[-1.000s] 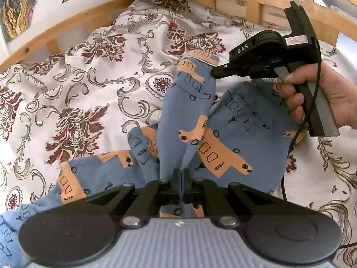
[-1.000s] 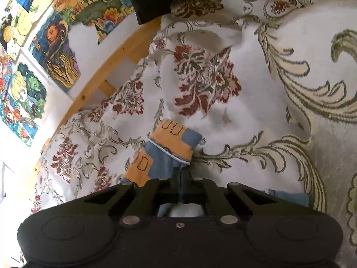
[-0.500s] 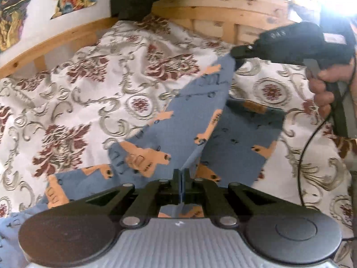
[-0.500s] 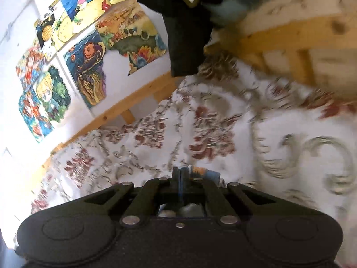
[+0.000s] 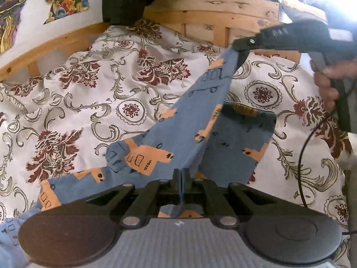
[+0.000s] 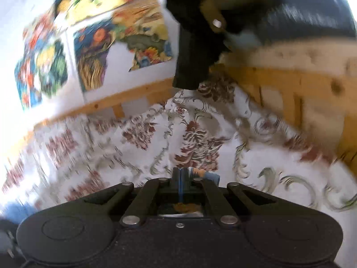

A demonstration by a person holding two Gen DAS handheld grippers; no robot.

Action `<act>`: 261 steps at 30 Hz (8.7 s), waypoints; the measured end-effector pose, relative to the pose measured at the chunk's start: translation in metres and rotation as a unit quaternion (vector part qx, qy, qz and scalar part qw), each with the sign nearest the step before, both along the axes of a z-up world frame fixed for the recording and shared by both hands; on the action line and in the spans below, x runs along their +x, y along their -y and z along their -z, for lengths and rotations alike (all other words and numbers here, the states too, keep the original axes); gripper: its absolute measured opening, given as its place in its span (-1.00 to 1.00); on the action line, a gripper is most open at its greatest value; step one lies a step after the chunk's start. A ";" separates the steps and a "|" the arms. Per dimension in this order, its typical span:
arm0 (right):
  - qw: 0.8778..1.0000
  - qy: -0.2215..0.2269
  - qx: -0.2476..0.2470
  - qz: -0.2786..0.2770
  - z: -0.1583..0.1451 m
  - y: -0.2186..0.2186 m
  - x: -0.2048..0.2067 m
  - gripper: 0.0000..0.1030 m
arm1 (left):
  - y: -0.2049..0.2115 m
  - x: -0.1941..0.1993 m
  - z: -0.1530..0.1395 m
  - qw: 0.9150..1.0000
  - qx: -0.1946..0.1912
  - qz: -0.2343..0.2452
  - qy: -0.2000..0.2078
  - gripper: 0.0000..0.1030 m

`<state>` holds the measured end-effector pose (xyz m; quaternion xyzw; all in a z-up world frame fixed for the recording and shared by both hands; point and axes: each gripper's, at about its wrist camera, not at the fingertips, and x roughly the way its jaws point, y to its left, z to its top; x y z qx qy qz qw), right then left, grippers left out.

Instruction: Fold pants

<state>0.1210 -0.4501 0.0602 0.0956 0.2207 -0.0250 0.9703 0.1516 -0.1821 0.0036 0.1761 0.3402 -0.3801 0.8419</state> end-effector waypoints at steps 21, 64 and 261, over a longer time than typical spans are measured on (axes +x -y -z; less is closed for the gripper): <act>0.944 -0.153 0.272 0.107 0.077 0.063 -0.062 0.18 | 0.003 -0.025 0.041 0.993 0.092 0.068 -0.032 -0.95; 0.990 -0.028 0.077 0.118 0.046 0.029 -0.064 -0.75 | 0.015 -0.044 0.041 0.992 0.077 0.093 -0.027 -0.67; 0.991 -0.061 -0.112 0.050 0.058 -0.112 -0.065 -0.73 | 0.203 0.125 0.004 0.927 0.077 0.046 -0.364 -0.01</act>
